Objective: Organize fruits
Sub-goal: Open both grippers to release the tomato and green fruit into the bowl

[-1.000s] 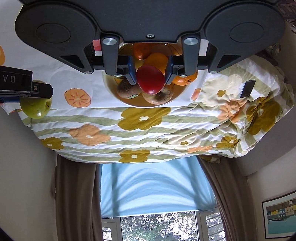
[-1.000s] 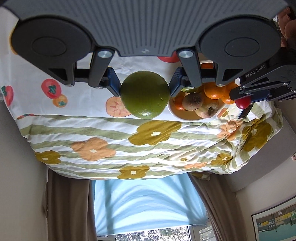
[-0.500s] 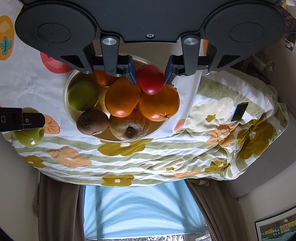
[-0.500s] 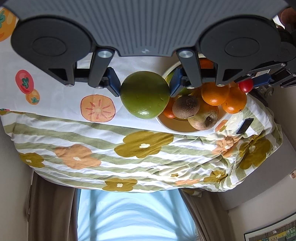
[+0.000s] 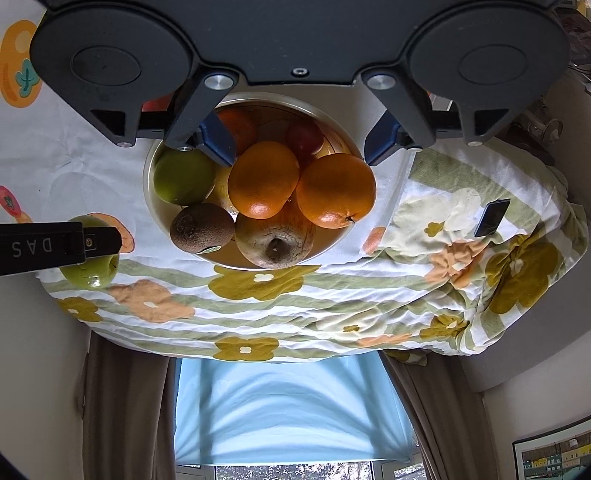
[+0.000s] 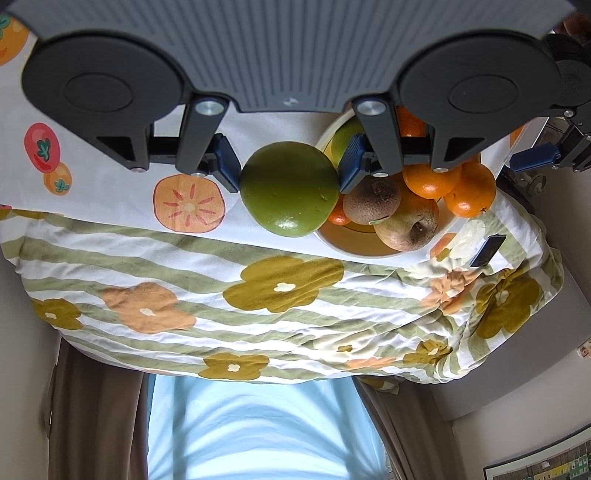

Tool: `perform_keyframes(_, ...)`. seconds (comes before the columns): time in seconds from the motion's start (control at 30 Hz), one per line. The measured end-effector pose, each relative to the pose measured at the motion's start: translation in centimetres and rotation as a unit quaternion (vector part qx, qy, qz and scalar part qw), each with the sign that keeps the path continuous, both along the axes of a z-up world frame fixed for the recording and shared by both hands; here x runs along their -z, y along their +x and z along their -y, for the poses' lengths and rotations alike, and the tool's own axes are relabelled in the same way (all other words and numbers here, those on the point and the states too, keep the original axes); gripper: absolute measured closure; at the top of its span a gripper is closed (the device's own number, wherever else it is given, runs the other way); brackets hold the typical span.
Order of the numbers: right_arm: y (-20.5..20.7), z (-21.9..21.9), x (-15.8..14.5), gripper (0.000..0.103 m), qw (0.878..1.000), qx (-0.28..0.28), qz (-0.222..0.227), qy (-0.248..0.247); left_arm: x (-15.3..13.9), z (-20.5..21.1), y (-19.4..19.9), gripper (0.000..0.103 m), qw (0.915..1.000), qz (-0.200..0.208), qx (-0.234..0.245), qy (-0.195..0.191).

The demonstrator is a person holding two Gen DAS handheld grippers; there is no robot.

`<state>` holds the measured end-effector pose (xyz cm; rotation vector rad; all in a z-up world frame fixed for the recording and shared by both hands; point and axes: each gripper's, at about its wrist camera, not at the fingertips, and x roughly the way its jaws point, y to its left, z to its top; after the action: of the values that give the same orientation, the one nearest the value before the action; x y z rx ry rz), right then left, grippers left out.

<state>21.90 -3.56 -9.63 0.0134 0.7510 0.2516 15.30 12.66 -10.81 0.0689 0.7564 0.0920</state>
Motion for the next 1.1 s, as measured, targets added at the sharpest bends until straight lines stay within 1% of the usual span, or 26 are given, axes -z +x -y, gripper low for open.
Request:
perform_keyframes(0.2, 2.5, -1.2, -1.3, 0.031, 1.0, -0.019, 0.014, 0.004, -0.9, 0.5, 0.4, 0.021, 0.9999, 0.01, 0.006, -0.004)
perform_keyframes(0.27, 3.6, -1.8, -1.5, 0.031, 0.999, -0.029, 0.016, 0.002, -1.1, 0.5, 0.5, 0.018, 0.9999, 0.015, 0.007, -0.004)
perform_keyframes(0.37, 5.4, -2.7, -1.4, 0.031, 0.999, -0.043, 0.011, 0.006, -1.3, 0.6, 0.8, 0.017, 0.9997, 0.02, 0.009, -0.004)
perform_keyframes(0.53, 8.3, -4.4, -0.4, 0.031, 0.998, -0.065, -0.002, 0.007, -1.2, 0.4, 1.5, 0.017, 0.9997, 0.021, 0.01, -0.005)
perform_keyframes(0.67, 9.9, -5.3, 1.0, 0.031, 0.996, -0.079, -0.026, 0.017, -1.0, 0.2, 1.9, 0.017, 0.9997, 0.02, 0.01, -0.006)
perform_keyframes(0.83, 10.8, -6.0, 2.1, 0.031, 0.995, -0.088, -0.037, 0.021, -0.9, 0.1, 2.4, 0.017, 0.9998, 0.018, 0.009, -0.009)
perform_keyframes(1.0, 11.4, -6.4, 2.9, 0.03, 0.994, -0.092, -0.046, 0.028, -0.7, 0.3, 2.6, 0.017, 0.9998, 0.016, 0.014, -0.001)
perform_keyframes(1.1, 11.5, -6.3, 2.9, 0.027, 0.994, -0.094, -0.041, 0.043, -0.5, 0.3, 2.4, 0.017, 0.9998, 0.015, 0.014, 0.004)
